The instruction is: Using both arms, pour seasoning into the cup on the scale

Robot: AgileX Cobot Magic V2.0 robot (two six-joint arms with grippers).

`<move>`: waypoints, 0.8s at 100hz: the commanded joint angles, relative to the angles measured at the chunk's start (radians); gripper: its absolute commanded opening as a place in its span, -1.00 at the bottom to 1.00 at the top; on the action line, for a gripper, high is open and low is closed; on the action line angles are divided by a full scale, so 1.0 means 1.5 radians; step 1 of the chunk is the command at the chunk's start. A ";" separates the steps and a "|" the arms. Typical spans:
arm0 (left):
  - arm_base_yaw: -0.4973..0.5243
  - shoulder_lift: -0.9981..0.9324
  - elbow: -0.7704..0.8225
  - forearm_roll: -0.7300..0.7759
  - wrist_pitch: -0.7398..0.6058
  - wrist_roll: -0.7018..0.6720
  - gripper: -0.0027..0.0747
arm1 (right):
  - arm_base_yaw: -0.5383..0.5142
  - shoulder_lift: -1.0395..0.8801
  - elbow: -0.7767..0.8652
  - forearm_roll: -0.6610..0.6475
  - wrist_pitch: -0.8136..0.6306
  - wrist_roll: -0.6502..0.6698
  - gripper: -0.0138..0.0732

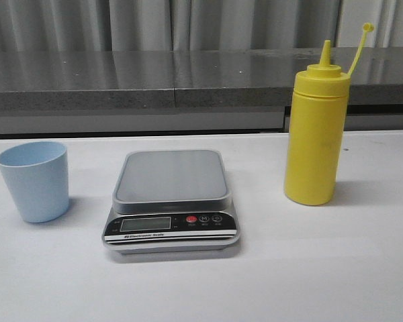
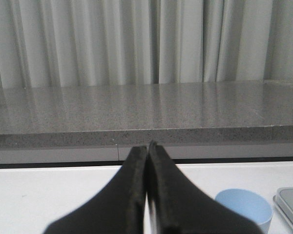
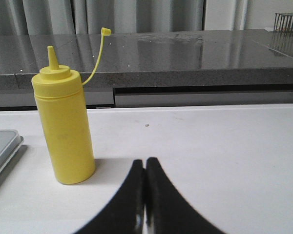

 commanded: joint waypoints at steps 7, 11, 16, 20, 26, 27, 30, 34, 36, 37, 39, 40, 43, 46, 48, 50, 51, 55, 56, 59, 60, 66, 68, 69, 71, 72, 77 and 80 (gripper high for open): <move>-0.005 0.052 -0.093 -0.012 0.018 -0.006 -0.98 | -0.004 -0.015 -0.010 -0.006 -0.054 -0.005 -0.84; -0.005 0.065 -0.115 -0.012 0.031 -0.006 -0.98 | -0.004 -0.015 -0.010 -0.006 -0.054 -0.005 -0.84; -0.005 0.081 -0.135 -0.012 0.052 -0.006 -0.98 | -0.004 -0.015 -0.010 -0.006 -0.054 -0.005 -0.84; -0.005 0.094 -0.153 -0.012 0.069 -0.006 -0.98 | -0.004 -0.015 -0.010 -0.006 -0.054 -0.005 -0.84; -0.005 0.116 -0.183 -0.012 0.096 -0.006 -0.98 | -0.004 -0.015 -0.010 -0.006 -0.054 -0.005 -0.84; -0.005 0.119 -0.186 -0.012 0.101 -0.006 -0.98 | -0.004 -0.015 -0.010 -0.006 -0.054 -0.005 -0.84; -0.005 0.131 -0.198 -0.012 0.110 -0.006 -0.98 | -0.004 -0.015 -0.010 -0.006 -0.054 -0.005 -0.84; -0.005 0.143 -0.215 -0.016 0.125 -0.006 -0.98 | -0.004 -0.015 -0.010 -0.006 -0.054 -0.005 -0.84; -0.005 0.150 -0.224 -0.022 0.130 -0.006 -0.98 | -0.004 -0.015 -0.010 -0.006 -0.054 -0.005 -0.84; -0.005 0.155 -0.227 -0.024 0.135 -0.006 -0.98 | -0.004 -0.015 -0.010 -0.006 -0.054 -0.005 -0.84; -0.005 0.162 -0.238 -0.032 0.141 -0.006 -0.98 | -0.004 -0.015 -0.010 -0.006 -0.054 -0.005 -0.84; -0.005 0.164 -0.241 -0.034 0.144 -0.006 -0.98 | -0.004 -0.015 -0.010 -0.006 -0.054 -0.005 -0.84; -0.005 0.173 -0.253 -0.044 0.154 -0.006 -0.98 | -0.004 -0.015 -0.010 -0.006 -0.054 -0.005 -0.84; -0.005 0.183 -0.265 -0.055 0.170 -0.006 -0.98 | -0.004 -0.015 -0.010 -0.006 -0.054 -0.005 -0.84; -0.005 0.190 -0.273 -0.059 0.179 -0.006 -0.98 | -0.004 -0.015 -0.010 -0.006 -0.054 -0.005 -0.84; -0.005 0.199 -0.285 -0.060 0.187 -0.006 -0.98 | -0.004 -0.015 -0.010 -0.006 -0.054 -0.005 -0.84; -0.005 0.202 -0.285 -0.060 0.190 -0.006 -0.98 | -0.004 -0.015 -0.010 -0.006 -0.054 -0.005 -0.84; -0.005 0.214 -0.301 -0.060 0.205 -0.006 -0.98 | -0.004 -0.015 -0.010 -0.006 -0.054 -0.005 -0.84; -0.005 0.219 -0.304 -0.060 0.207 -0.006 -0.98 | -0.004 -0.015 -0.010 -0.006 -0.054 -0.005 -0.84; -0.005 0.229 -0.316 -0.060 0.215 -0.006 -0.98 | -0.004 -0.015 -0.010 -0.006 -0.054 -0.005 -0.84; -0.005 0.231 -0.318 -0.060 0.219 -0.006 -0.98 | -0.004 -0.015 -0.010 -0.006 -0.054 -0.005 -0.84; -0.005 0.252 -0.339 -0.060 0.231 -0.006 -0.98 | -0.004 -0.015 -0.010 -0.006 -0.054 -0.005 -0.84; -0.005 0.259 -0.345 -0.060 0.234 -0.006 -0.98 | -0.004 -0.015 -0.010 -0.006 -0.054 -0.005 -0.84; -0.005 0.261 -0.347 -0.061 0.234 -0.006 -0.98 | -0.004 -0.015 -0.010 -0.006 -0.054 -0.005 -0.84; -0.005 0.268 -0.353 -0.061 0.236 -0.006 -0.98 | -0.004 -0.015 -0.010 -0.006 -0.054 -0.005 -0.84; -0.005 0.272 -0.355 -0.061 0.236 -0.006 -0.98 | -0.004 -0.015 -0.010 -0.006 -0.054 -0.005 -0.84; -0.005 0.287 -0.366 -0.066 0.236 -0.006 -0.98 | -0.004 -0.015 -0.010 -0.006 -0.054 -0.005 -0.84; -0.005 0.296 -0.373 -0.066 0.236 -0.006 -0.98 | -0.004 -0.015 -0.010 -0.006 -0.054 -0.005 -0.84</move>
